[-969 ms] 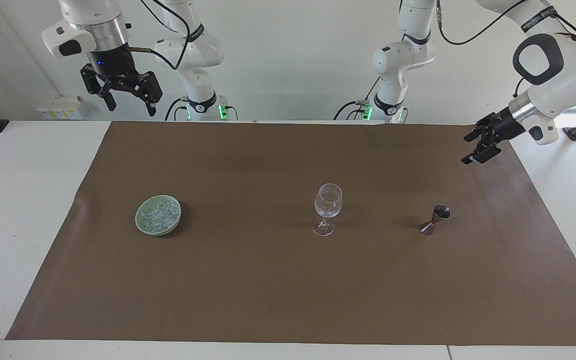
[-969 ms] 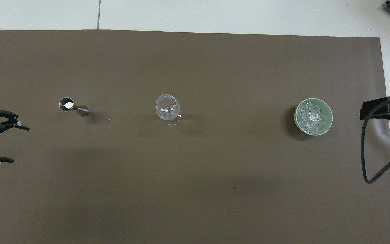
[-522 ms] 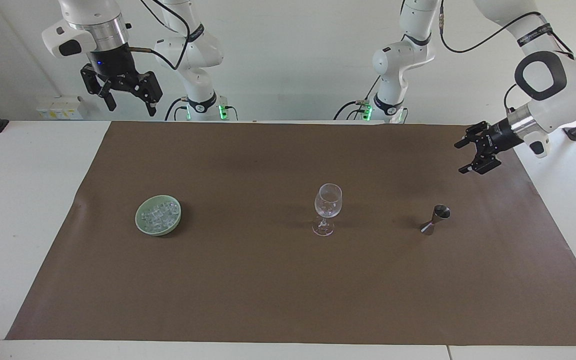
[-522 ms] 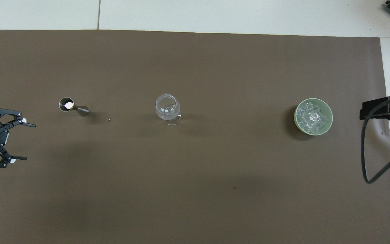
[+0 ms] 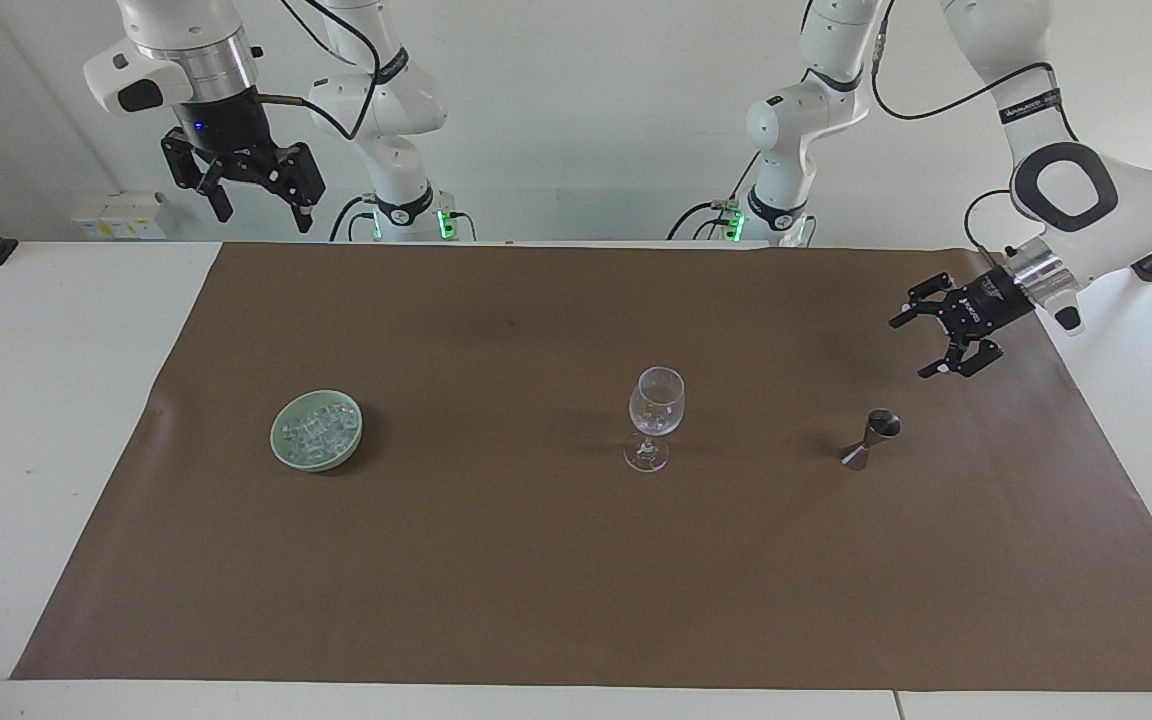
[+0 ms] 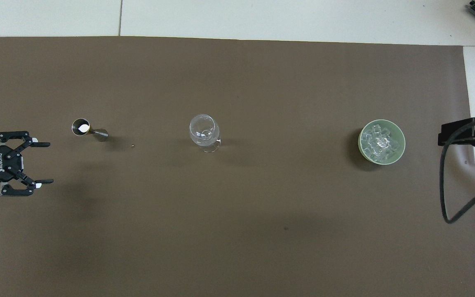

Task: Pour wine and add ice with both arms
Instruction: 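Move the left gripper open toward the small metal jigger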

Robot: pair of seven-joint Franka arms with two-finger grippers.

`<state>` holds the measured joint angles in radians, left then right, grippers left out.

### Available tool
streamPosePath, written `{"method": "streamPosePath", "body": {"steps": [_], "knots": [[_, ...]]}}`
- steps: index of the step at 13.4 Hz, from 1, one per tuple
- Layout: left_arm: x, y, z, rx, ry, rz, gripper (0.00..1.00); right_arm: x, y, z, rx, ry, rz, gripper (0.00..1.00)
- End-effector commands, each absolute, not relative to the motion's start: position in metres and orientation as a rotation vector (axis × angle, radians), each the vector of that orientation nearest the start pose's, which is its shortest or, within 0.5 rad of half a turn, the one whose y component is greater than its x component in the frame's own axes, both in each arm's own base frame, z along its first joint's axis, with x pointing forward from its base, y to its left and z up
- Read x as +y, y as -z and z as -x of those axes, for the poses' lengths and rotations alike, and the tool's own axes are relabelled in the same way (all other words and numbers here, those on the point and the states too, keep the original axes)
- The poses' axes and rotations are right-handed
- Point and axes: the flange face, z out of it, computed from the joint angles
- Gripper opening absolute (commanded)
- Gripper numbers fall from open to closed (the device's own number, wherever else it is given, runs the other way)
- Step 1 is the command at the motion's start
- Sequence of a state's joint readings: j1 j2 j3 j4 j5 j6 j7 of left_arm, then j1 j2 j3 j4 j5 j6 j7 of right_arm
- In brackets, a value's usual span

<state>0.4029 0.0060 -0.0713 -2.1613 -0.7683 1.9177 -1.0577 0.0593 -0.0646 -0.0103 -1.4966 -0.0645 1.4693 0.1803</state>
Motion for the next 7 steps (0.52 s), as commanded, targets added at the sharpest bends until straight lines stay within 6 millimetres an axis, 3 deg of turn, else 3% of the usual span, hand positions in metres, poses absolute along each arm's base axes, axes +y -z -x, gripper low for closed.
{"method": "streamPosePath", "body": {"steps": [1, 5, 7], "knots": [[0.139, -0.368, -0.497, 2.003, 0.601, -1.451, 1.0, 0.018, -0.684, -0.516, 0.196, 0.075, 3.186, 1.0], [0.151, -0.34, -0.5, 2.03, 0.611, -1.18, 1.0, 0.018, -0.684, -0.516, 0.196, 0.075, 3.187, 1.0], [0.146, -0.326, -0.496, 2.046, 0.59, -1.03, 1.0, 0.018, -0.684, -0.516, 0.196, 0.075, 3.187, 1.0]]}}
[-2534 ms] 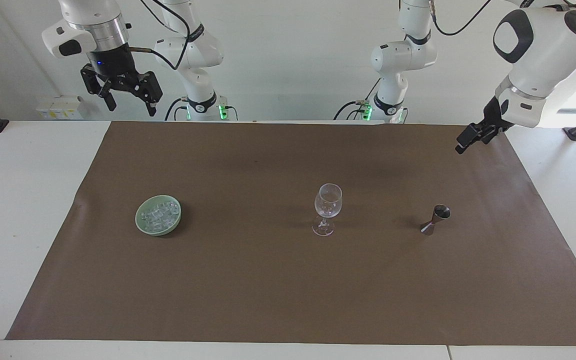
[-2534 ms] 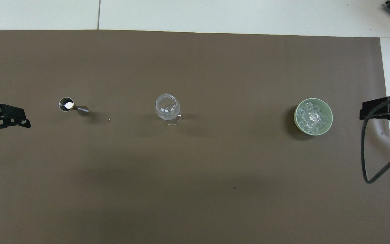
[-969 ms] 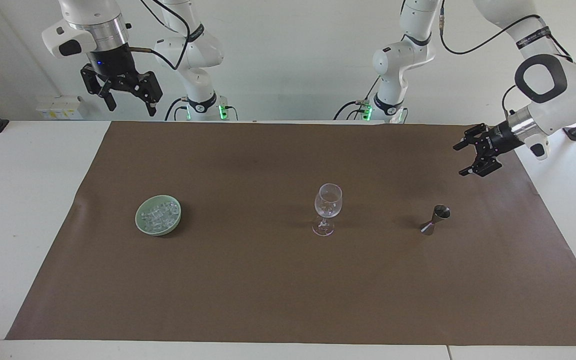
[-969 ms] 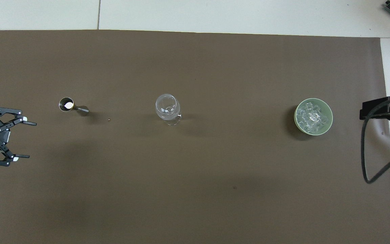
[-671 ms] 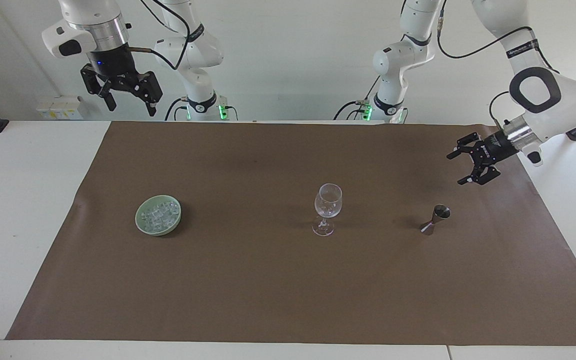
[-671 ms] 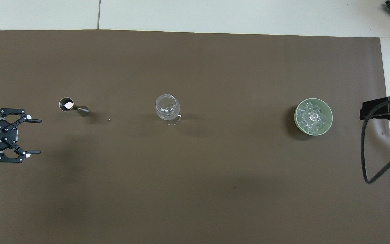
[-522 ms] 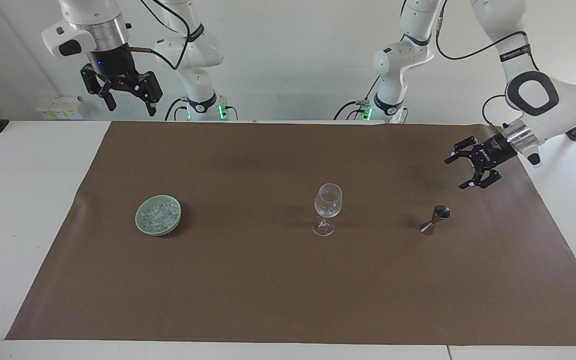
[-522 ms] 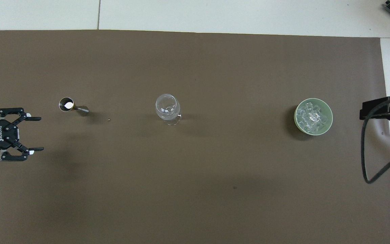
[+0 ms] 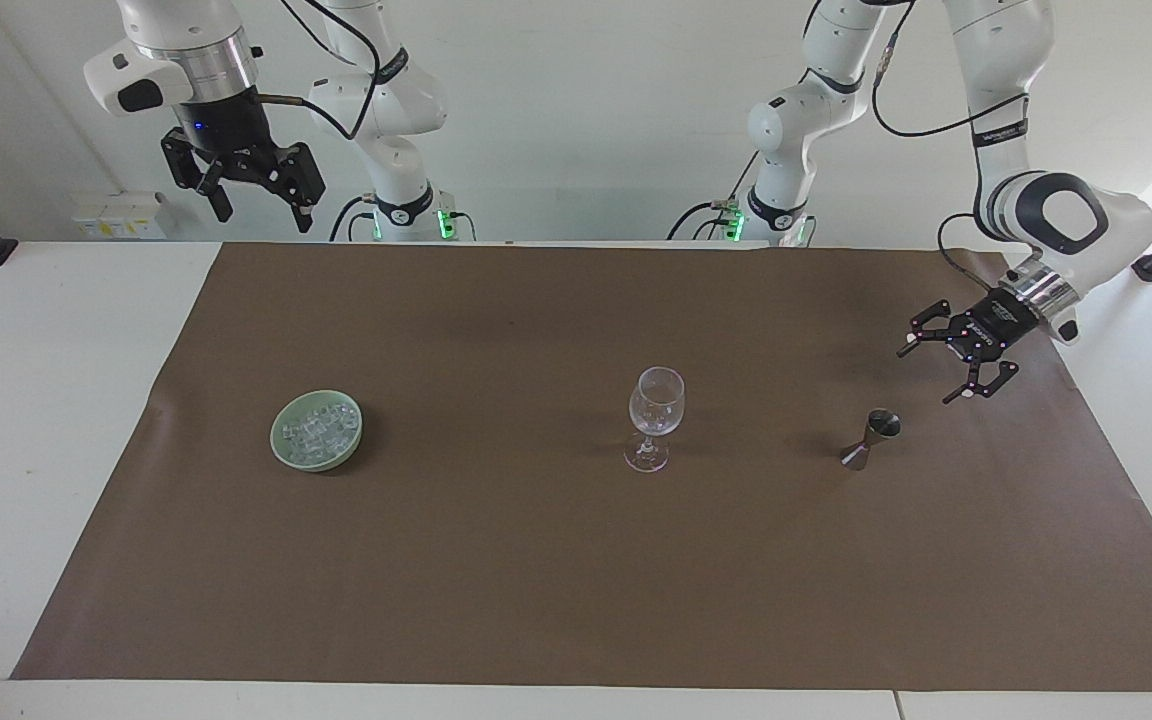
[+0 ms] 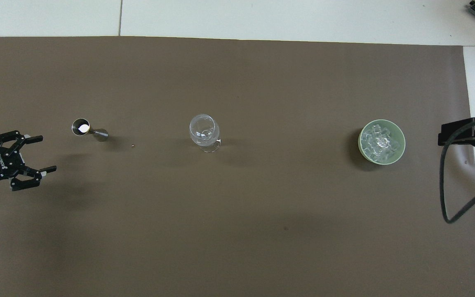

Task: Pour wine and add ice with both arms
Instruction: 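Move the left gripper open toward the small metal jigger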

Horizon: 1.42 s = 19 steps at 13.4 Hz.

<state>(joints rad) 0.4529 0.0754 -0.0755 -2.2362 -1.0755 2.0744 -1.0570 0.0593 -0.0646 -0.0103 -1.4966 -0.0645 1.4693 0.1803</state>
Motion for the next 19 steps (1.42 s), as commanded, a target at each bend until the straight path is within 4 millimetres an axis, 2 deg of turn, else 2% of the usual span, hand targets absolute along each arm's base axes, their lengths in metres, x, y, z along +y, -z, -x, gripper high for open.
{"method": "streamPosePath", "body": {"steps": [1, 3, 4, 5, 6, 9, 11, 12, 14, 19], "knots": [[0.143, -0.322, -0.495, 2.035, 0.578, -1.05, 1.0, 0.018, -0.684, -0.516, 0.196, 0.075, 3.187, 1.0], [0.127, -0.315, -0.496, 1.989, 0.576, -1.125, 1.0, 0.018, -0.684, -0.516, 0.196, 0.075, 3.187, 1.0], [0.121, -0.308, -0.499, 1.98, 0.599, -1.083, 1.0, 0.018, -0.684, -0.516, 0.196, 0.075, 3.187, 1.0], [0.106, -0.305, -0.504, 1.954, 0.619, -1.048, 1.0, 0.018, -0.684, -0.516, 0.196, 0.075, 3.187, 1.0], [0.102, -0.303, -0.505, 1.927, 0.601, -1.073, 1.0, 0.018, -0.684, -0.516, 0.196, 0.075, 3.187, 1.0], [0.102, -0.278, -0.505, 1.903, 0.567, -1.104, 1.0, 0.018, -0.684, -0.516, 0.196, 0.075, 3.187, 1.0], [0.101, -0.268, -0.506, 1.915, 0.561, -1.037, 1.0, 0.018, -0.685, -0.516, 0.196, 0.078, 3.187, 1.0], [0.091, -0.263, -0.509, 1.904, 0.561, -1.01, 1.0, 0.018, -0.684, -0.516, 0.196, 0.075, 3.187, 1.0], [0.088, -0.254, -0.51, 1.888, 0.545, -0.981, 1.0, 0.018, -0.684, -0.516, 0.196, 0.075, 3.187, 1.0], [0.078, -0.25, -0.516, 1.857, 0.535, -0.917, 1.0, 0.018, -0.684, -0.516, 0.196, 0.075, 3.187, 1.0]]}}
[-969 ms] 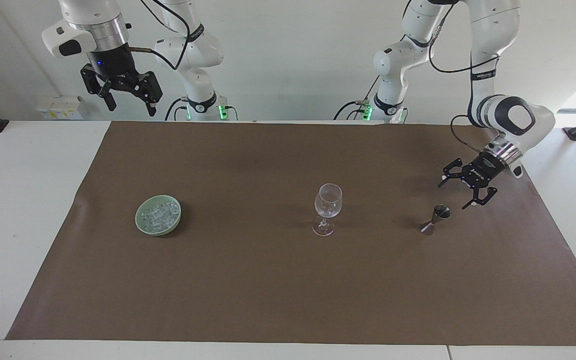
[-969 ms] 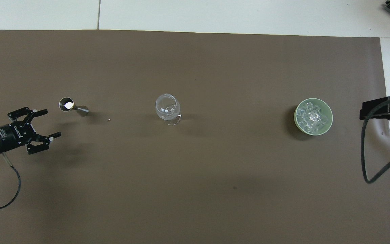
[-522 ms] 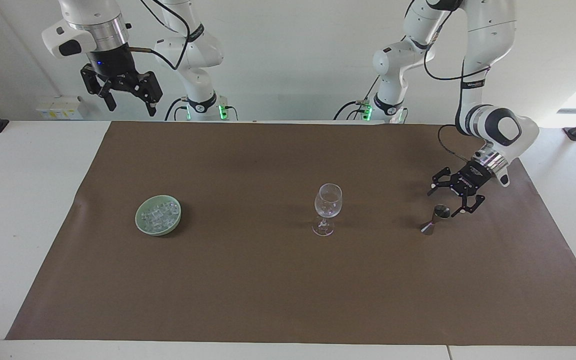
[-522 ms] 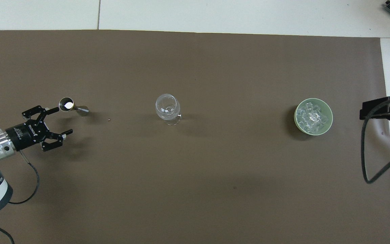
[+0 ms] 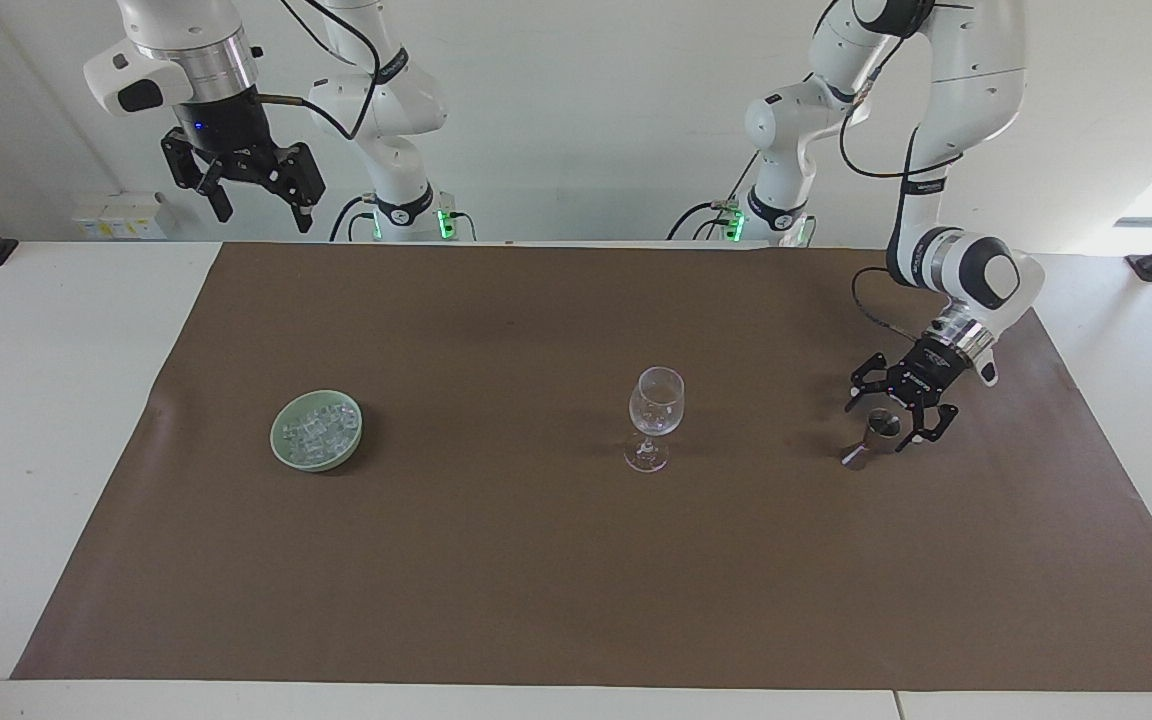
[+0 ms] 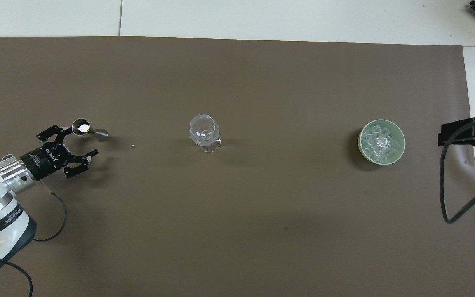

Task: Pour wine and add ice with both arms
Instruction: 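Close the left gripper around the metal jigger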

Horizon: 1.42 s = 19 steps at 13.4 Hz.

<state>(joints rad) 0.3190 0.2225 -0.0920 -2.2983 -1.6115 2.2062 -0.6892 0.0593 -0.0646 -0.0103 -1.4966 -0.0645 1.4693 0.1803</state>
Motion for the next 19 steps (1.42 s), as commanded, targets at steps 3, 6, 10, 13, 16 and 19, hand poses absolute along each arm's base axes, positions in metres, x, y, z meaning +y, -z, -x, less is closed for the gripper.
{"method": "streamPosePath", "body": {"steps": [3, 6, 10, 13, 16, 19], "knots": [[0.064, -0.245, -0.52, 1.852, 0.507, -0.87, 1.0, 0.018, -0.684, -0.516, 0.196, 0.075, 3.187, 1.0], [0.062, -0.241, -0.521, 1.859, 0.509, -0.868, 1.0, 0.018, -0.684, -0.516, 0.196, 0.075, 3.187, 1.0], [0.062, -0.237, -0.521, 1.864, 0.508, -0.848, 0.81, 0.018, -0.684, -0.516, 0.196, 0.075, 3.187, 1.0], [0.062, -0.242, -0.526, 1.85, 0.5, -0.813, 0.81, 0.018, -0.684, -0.516, 0.196, 0.075, 3.187, 1.0], [0.063, -0.243, -0.528, 1.846, 0.497, -0.804, 0.65, 0.018, -0.684, -0.516, 0.196, 0.075, 3.187, 1.0], [0.063, -0.243, -0.528, 1.848, 0.498, -0.803, 0.53, 0.018, -0.684, -0.516, 0.196, 0.075, 3.187, 1.0]]}}
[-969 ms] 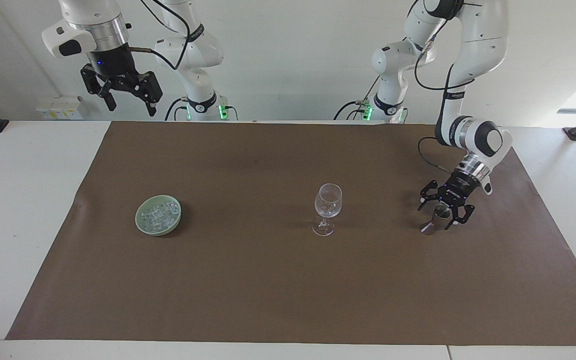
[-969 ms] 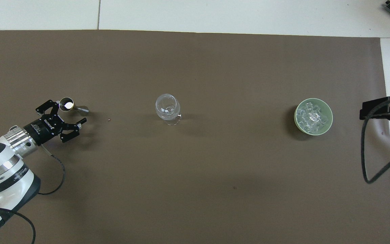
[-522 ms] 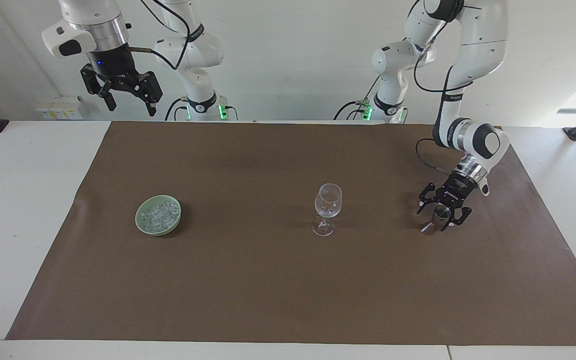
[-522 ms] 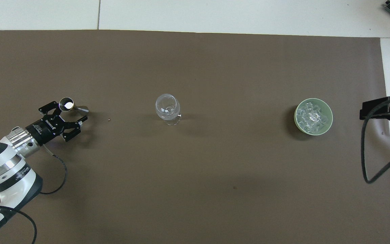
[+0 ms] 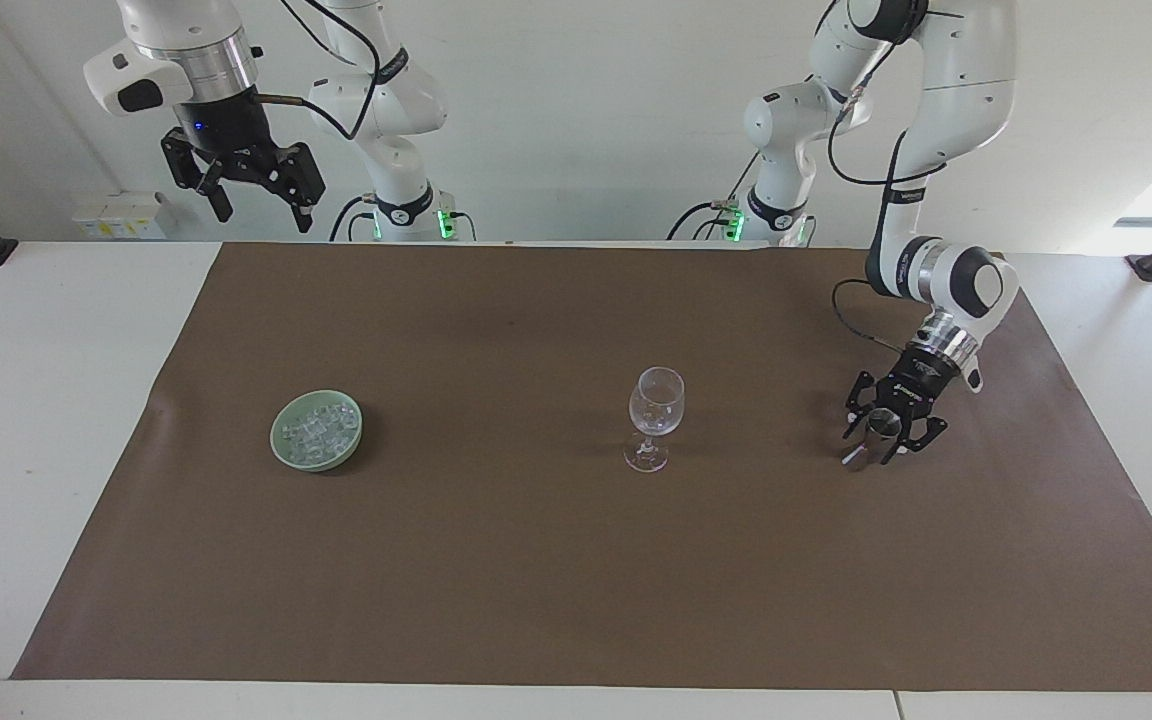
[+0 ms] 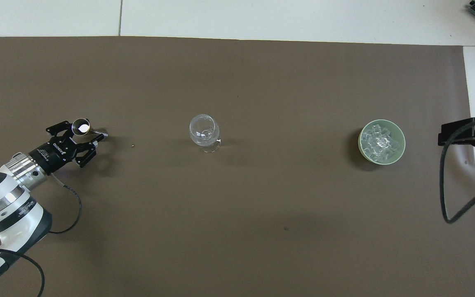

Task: Pour wine and add ice with both arms
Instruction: 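Close the left gripper around the metal jigger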

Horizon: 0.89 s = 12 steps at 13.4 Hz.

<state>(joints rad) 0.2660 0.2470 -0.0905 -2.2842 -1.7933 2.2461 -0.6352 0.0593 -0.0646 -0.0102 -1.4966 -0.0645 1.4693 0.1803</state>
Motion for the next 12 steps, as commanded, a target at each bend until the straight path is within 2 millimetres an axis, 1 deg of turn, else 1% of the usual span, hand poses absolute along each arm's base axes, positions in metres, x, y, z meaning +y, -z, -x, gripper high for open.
{"method": "streamPosePath", "body": {"steps": [1, 2, 3, 5, 7, 8, 12], "knots": [[0.063, -0.243, -0.528, 1.848, 0.498, -0.803, 0.41, 0.018, -0.684, -0.516, 0.196, 0.075, 3.187, 1.0], [0.063, -0.243, -0.528, 1.848, 0.498, -0.803, 0.37, 0.018, -0.684, -0.516, 0.196, 0.075, 3.187, 1.0], [0.063, -0.243, -0.528, 1.848, 0.498, -0.803, 0.35, 0.018, -0.684, -0.517, 0.196, 0.073, 3.187, 1.0], [0.064, -0.243, -0.528, 1.852, 0.493, -0.802, 0.29, 0.018, -0.684, -0.516, 0.196, 0.075, 3.187, 1.0], [0.063, -0.243, -0.528, 1.849, 0.494, -0.803, 0.09, 0.018, -0.684, -0.516, 0.196, 0.075, 3.187, 1.0], [0.064, -0.245, -0.53, 1.845, 0.491, -0.804, 0.0, 0.018, -0.684, -0.516, 0.196, 0.075, 3.187, 1.0], [0.072, -0.262, -0.544, 1.82, 0.469, -0.79, 0.0, 0.018, -0.684, -0.516, 0.196, 0.075, 3.187, 1.0]]}}
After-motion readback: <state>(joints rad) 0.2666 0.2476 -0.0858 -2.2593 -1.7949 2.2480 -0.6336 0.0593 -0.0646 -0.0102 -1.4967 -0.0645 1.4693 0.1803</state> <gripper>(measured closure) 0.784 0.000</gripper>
